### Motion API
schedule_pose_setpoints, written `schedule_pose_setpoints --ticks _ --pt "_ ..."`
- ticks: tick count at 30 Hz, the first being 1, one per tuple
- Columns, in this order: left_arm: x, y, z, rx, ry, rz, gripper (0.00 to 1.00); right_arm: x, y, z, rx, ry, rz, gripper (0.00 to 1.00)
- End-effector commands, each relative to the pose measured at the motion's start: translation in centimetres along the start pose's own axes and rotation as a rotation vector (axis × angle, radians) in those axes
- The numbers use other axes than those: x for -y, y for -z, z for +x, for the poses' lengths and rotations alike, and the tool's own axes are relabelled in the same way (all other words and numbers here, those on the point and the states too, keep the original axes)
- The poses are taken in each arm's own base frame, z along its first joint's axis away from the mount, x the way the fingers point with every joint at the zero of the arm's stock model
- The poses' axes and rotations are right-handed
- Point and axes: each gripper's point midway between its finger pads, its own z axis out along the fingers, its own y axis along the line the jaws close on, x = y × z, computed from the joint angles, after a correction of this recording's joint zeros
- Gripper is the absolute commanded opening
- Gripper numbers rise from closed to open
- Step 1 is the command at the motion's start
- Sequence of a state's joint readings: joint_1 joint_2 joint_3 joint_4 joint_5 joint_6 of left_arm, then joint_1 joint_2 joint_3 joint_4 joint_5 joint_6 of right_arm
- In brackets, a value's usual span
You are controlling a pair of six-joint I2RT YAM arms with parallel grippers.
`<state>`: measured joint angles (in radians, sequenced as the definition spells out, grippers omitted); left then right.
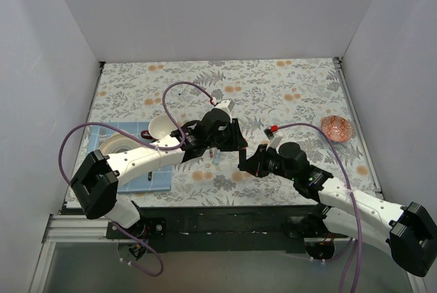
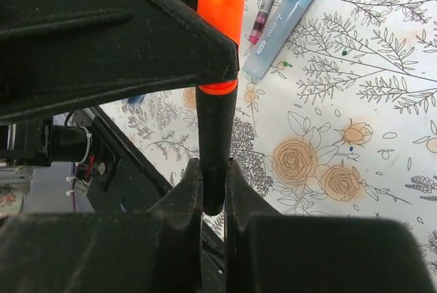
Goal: Insert the pens into the pen caps
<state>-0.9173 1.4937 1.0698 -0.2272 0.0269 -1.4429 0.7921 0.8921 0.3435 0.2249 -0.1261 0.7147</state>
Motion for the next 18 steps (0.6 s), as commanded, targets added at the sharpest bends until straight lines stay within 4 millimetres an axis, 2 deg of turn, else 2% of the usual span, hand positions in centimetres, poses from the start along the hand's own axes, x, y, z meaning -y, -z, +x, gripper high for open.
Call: schedule_pose_setpoints --ticks 1,5,6,9,13,18 --pt "1.0 1.3 2.8 -0.066 -0.078 0.0 0.16 -3.8 0.5 -6.0 0.192 0.055 -0.08 0.01" --pt "2.2 2.2 2.9 -0.067 -0.095 0.038 0.31 -5.4 0.9 -5.7 0.186 0.119 -0.179 0.01" --pt "2.8 2.6 2.8 -0.069 -0.095 0.069 0.4 -5.6 1.0 -5.4 0.188 0.131 -0.207 0.01" --pt "4.6 4.1 2.4 -0.06 -0.113 0.157 0.53 -6.2 1.3 -4.6 0.172 0.15 -0.267 0.01" --pt "6.3 6.2 1.6 -0.036 -0.13 0.241 0.63 -7.3 2.5 -4.5 0.186 0.171 -0.327 0.01" --pt "7.9 9.3 -0.5 0.046 -0.138 0.296 0.67 -8.5 3.9 -4.8 0.201 0.201 -0.376 0.01"
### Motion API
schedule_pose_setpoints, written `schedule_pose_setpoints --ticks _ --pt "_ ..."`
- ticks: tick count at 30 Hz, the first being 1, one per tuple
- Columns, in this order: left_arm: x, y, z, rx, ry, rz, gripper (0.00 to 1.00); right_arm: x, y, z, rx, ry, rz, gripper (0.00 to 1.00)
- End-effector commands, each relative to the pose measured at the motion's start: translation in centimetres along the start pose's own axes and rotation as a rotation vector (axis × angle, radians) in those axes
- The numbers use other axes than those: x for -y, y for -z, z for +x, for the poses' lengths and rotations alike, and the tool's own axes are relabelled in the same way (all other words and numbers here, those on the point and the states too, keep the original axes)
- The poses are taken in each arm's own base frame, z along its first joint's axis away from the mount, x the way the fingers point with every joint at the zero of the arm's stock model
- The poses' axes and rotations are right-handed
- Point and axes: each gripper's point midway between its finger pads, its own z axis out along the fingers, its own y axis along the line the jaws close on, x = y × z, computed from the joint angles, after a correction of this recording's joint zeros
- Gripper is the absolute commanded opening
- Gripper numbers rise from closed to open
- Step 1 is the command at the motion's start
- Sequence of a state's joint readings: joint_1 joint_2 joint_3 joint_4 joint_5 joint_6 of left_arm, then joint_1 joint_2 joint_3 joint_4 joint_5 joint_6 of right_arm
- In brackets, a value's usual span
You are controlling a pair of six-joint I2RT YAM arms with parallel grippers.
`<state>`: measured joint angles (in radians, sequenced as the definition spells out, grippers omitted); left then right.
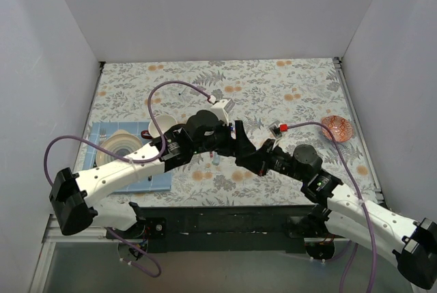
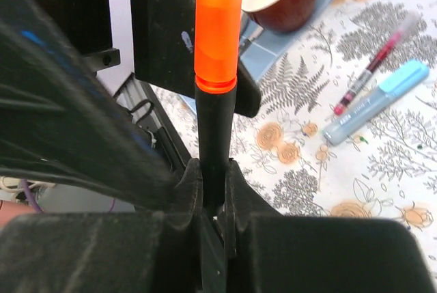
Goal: Insert the pens into the pen caps
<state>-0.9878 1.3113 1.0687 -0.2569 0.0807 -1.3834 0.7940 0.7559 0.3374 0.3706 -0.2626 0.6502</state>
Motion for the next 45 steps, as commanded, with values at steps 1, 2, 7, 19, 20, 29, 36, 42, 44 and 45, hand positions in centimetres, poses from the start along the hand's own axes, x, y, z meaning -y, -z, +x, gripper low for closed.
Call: schedule_pose_setpoints --ticks 1,2,7,19,20,29,36,42,44,45 --pt "3.2 3.2 -1.1 0.032 -0.038 0.115 0.68 -2.9 0.9 -2.4 0.086 0.079 -0.115 0.01" --pt "3.4 3.6 -1.5 0.045 -0.042 0.115 0.7 -3.2 1.0 -2.5 0.086 0.079 -0.121 0.01" --pt "5.5 5.7 -2.4 0.059 -0.083 0.194 0.72 -5.2 2.2 -3.3 0.109 0.08 -0.194 0.01" --pt "9.4 8.3 -4.2 0.122 -0.122 0.361 0.7 -8.9 4.2 -3.6 0.099 0.096 -0.352 0.01" --pt "9.4 8.2 -4.3 0.122 -0.12 0.359 0.69 -9.0 4.2 -3.6 0.095 0.092 -0.358 0.01" --pt "9.7 7.4 -4.1 0.099 -0.116 0.375 0.54 -10.0 5.1 -3.2 0.095 0.062 -0.419 0.01" --pt "10.2 7.3 -3.2 0.064 -0.133 0.423 0.02 -11.0 5.5 -3.7 0.103 0.065 -0.453 0.01" --pt "10.5 7.2 -0.2 -0.036 -0.073 0.535 0.0 -11.7 5.6 -6.3 0.199 0.068 -0.442 0.01" --pt "10.2 7.2 1.0 -0.086 -0.054 0.55 0.0 -12.6 5.7 -7.9 0.228 0.085 -0.444 0.01" --pt "9.8 7.1 1.5 -0.103 -0.034 0.539 0.0 -12.5 5.4 -8.2 0.229 0.099 -0.429 0.01"
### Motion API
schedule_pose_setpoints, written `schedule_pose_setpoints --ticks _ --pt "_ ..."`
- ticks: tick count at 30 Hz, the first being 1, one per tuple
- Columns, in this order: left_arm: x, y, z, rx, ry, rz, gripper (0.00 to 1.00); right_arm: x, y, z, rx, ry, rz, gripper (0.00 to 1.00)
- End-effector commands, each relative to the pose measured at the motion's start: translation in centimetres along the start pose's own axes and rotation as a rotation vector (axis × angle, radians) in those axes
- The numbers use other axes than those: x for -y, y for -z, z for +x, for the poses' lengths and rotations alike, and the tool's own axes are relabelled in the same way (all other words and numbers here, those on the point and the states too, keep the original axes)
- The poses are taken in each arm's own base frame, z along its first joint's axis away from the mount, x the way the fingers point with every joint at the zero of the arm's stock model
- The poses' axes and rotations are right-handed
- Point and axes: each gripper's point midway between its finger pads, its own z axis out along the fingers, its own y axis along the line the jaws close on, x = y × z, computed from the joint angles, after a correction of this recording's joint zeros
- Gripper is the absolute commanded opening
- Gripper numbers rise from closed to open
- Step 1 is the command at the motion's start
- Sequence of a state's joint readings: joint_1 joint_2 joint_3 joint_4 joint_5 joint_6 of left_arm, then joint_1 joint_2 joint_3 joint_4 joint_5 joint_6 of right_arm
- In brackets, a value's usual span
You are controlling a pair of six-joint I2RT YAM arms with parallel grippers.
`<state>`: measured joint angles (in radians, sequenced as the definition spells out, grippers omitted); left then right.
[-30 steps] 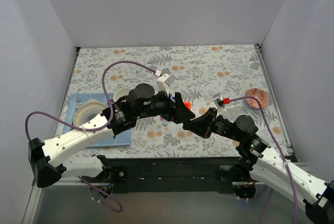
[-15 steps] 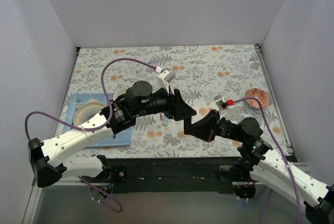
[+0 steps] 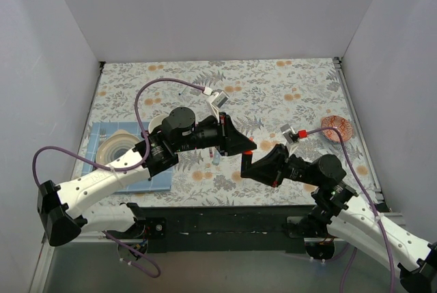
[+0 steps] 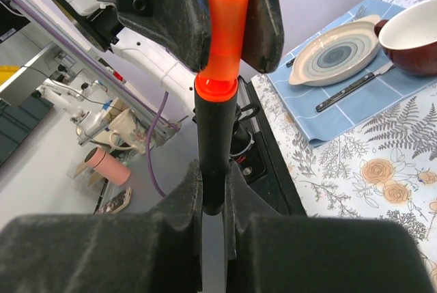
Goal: Insert the pens into the pen caps
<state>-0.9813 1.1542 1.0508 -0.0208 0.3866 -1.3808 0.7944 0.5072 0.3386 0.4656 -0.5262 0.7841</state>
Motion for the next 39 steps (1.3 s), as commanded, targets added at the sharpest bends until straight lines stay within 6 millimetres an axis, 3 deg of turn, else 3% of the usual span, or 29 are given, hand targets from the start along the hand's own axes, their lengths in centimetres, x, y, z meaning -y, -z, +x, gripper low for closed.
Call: schedule_pose_setpoints --ticks 1,9,19,21,22,26,39 --pt "0.5 0.6 4.4 -0.157 0.098 0.071 0.0 -2.4 -1.1 -6.2 0.161 0.118 -0.008 0.01" --pt "0.0 2.4 6.1 -0.221 0.072 0.043 0.0 -2.7 -1.4 -8.6 0.176 0.225 0.049 0.01" --pt "0.9 3.8 7.6 -0.307 0.077 0.079 0.01 -3.9 -1.7 -8.5 0.137 0.252 -0.014 0.01" --pt "1.0 3.7 7.5 -0.309 0.082 0.082 0.1 -4.2 -1.8 -8.3 0.128 0.256 -0.032 0.01" --pt "1.1 3.7 7.4 -0.304 0.081 0.079 0.28 -4.4 -1.8 -8.1 0.115 0.259 -0.049 0.01" --pt "1.5 3.6 6.0 -0.254 0.057 0.067 0.47 -4.2 -1.7 -7.4 0.098 0.253 -0.057 0.01" --pt "1.8 3.6 1.8 -0.051 -0.036 0.023 0.54 -3.4 -1.8 -5.9 0.045 0.22 -0.057 0.01"
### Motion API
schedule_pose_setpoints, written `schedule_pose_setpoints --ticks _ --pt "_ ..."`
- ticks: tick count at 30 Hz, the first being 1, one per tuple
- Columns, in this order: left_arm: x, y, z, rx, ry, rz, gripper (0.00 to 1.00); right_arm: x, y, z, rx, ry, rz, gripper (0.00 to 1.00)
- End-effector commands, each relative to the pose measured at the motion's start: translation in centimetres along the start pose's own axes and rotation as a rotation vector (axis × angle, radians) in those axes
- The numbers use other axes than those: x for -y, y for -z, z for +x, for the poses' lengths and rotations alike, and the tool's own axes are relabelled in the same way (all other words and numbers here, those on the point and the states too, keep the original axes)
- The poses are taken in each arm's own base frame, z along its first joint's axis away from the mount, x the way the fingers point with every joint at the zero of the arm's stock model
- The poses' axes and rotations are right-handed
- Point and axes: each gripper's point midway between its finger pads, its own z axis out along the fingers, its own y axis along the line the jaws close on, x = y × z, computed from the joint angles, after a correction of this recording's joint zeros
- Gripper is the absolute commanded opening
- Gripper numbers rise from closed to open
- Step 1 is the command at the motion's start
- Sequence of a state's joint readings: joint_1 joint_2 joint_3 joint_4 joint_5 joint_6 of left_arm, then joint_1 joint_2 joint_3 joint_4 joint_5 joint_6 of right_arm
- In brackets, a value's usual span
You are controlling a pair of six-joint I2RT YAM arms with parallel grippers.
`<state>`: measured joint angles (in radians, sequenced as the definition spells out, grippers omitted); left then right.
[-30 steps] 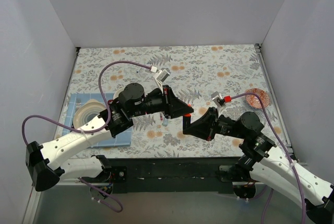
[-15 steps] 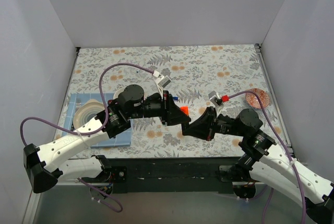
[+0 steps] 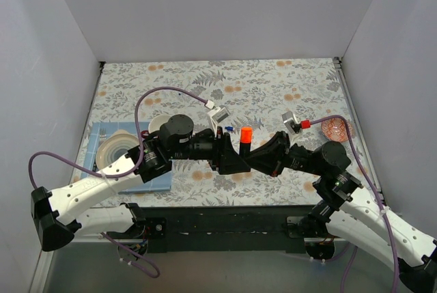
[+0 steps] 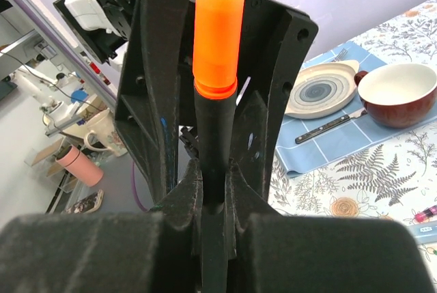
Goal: Insert the pens into the pen caps
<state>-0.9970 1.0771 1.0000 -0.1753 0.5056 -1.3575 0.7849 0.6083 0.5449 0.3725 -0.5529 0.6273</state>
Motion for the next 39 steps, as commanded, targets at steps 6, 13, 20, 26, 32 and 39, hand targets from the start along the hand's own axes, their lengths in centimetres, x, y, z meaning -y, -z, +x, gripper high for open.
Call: schedule_pose_setpoints --ticks 6,13,20,26,32,39 --pt "1.9 3.8 -4.8 0.28 -0.107 -0.047 0.58 -1.0 0.0 -1.5 0.038 0.048 -0.033 0.01" --pt "2.7 3.9 -4.8 0.288 -0.136 0.001 0.56 -1.3 -0.2 -0.9 0.022 0.022 -0.069 0.01" --pt "2.1 2.6 -4.5 0.253 -0.13 0.005 0.52 -2.0 -0.3 -0.5 0.007 -0.007 -0.12 0.01" --pt "2.3 2.2 -4.7 0.262 -0.137 0.029 0.41 -2.2 -0.3 0.4 -0.024 -0.047 -0.152 0.01" --pt "3.3 1.7 -4.5 0.253 -0.137 0.106 0.01 -2.0 -0.3 1.1 -0.033 -0.059 -0.162 0.01" --pt "3.3 1.8 -4.1 0.26 -0.122 0.124 0.0 -1.9 -0.5 0.9 -0.036 -0.075 -0.156 0.36"
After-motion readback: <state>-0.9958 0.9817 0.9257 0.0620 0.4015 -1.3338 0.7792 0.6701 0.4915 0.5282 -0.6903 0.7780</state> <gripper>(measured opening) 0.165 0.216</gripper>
